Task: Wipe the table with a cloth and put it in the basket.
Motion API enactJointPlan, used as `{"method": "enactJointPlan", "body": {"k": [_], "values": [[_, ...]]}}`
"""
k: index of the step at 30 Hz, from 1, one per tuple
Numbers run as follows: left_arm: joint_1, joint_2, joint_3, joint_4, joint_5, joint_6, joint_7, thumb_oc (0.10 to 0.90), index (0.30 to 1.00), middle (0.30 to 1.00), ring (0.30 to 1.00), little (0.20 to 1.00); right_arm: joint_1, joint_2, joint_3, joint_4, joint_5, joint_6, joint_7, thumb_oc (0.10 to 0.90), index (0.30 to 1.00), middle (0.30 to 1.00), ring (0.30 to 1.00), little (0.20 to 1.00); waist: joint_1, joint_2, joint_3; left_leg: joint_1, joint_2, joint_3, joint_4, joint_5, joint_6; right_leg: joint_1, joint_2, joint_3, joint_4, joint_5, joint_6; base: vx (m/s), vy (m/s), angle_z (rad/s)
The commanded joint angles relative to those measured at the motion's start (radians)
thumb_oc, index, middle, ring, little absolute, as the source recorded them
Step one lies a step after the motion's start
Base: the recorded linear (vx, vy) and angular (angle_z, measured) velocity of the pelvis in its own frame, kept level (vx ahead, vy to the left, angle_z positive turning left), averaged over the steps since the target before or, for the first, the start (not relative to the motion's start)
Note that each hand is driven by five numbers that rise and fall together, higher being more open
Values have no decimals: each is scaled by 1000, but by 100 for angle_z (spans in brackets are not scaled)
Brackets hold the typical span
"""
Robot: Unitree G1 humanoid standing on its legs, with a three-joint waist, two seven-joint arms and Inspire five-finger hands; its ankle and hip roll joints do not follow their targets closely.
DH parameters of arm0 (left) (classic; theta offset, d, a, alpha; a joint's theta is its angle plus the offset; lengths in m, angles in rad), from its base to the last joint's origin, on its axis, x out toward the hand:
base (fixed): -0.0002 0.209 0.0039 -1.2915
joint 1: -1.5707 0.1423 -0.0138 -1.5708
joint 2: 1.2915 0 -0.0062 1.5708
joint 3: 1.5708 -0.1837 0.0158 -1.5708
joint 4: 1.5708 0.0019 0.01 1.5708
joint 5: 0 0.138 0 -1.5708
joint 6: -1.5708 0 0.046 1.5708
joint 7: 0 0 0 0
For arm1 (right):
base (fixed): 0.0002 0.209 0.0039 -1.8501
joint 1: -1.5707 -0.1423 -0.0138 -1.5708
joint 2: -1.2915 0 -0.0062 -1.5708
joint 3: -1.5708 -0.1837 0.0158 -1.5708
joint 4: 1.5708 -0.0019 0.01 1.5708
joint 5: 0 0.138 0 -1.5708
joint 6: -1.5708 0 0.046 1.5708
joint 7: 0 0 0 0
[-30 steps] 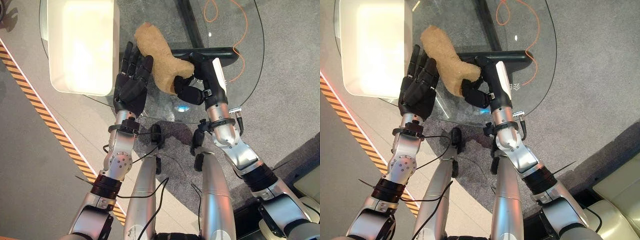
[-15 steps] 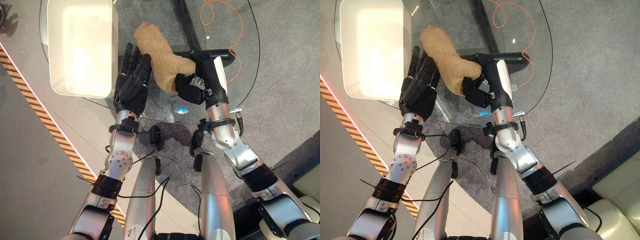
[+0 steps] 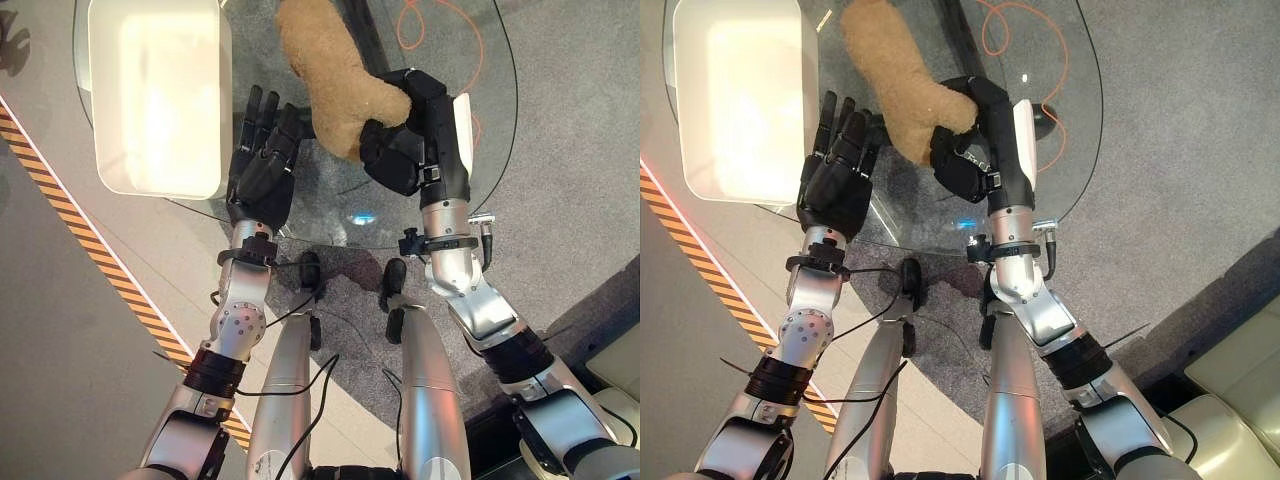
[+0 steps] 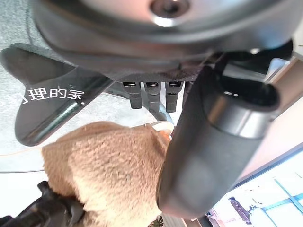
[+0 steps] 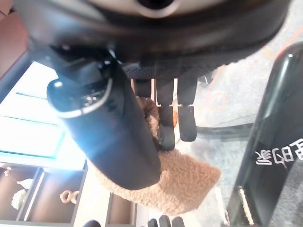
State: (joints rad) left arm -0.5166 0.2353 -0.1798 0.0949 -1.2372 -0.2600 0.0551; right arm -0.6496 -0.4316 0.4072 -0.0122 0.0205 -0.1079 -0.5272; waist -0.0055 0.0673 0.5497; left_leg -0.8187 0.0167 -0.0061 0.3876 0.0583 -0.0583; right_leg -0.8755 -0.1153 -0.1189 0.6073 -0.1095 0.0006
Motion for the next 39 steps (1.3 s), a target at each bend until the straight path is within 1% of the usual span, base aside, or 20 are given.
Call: {"method": "enactJointPlan", "body": {"k": [1,15,23,28,39], "values": [[-69,-2,35,-149,14,-78,-48,800,900,900,900,900,-77,62,-50,-297,-41,-199,2,100,300,300,300,200,-3,-14,-30,47,-62,71,43,-95,50,52,62,-28,-76,4,15,0,0,0],[-137,-3,31,-155,-3,-83,-105,800,900,900,900,900,-109,68,-3,-274,-13,-145,68,100,300,300,300,200,-9,-14,-30,53,-59,79,32,-88,44,56,65,-25,-80,-1,11,-2,4,-1],[-173,-6,34,-176,1,-122,-170,800,900,900,900,900,-122,70,17,-255,-8,-116,96,100,300,300,300,200,-11,-16,-30,53,-59,78,29,-88,40,56,67,-22,-84,-1,10,0,0,0],[-191,-12,37,-188,17,-133,-174,800,900,900,900,900,-129,74,32,-261,-7,-81,137,100,300,300,300,200,-13,-18,-30,53,-59,78,29,-88,37,55,70,-18,-85,-2,9,0,0,0],[-210,-18,36,-193,28,-125,-167,800,900,900,900,900,-142,72,59,-247,-16,-58,191,100,300,300,300,200,-10,-21,-30,46,-61,75,33,-91,36,52,69,-21,-85,-6,9,0,0,0]]}}
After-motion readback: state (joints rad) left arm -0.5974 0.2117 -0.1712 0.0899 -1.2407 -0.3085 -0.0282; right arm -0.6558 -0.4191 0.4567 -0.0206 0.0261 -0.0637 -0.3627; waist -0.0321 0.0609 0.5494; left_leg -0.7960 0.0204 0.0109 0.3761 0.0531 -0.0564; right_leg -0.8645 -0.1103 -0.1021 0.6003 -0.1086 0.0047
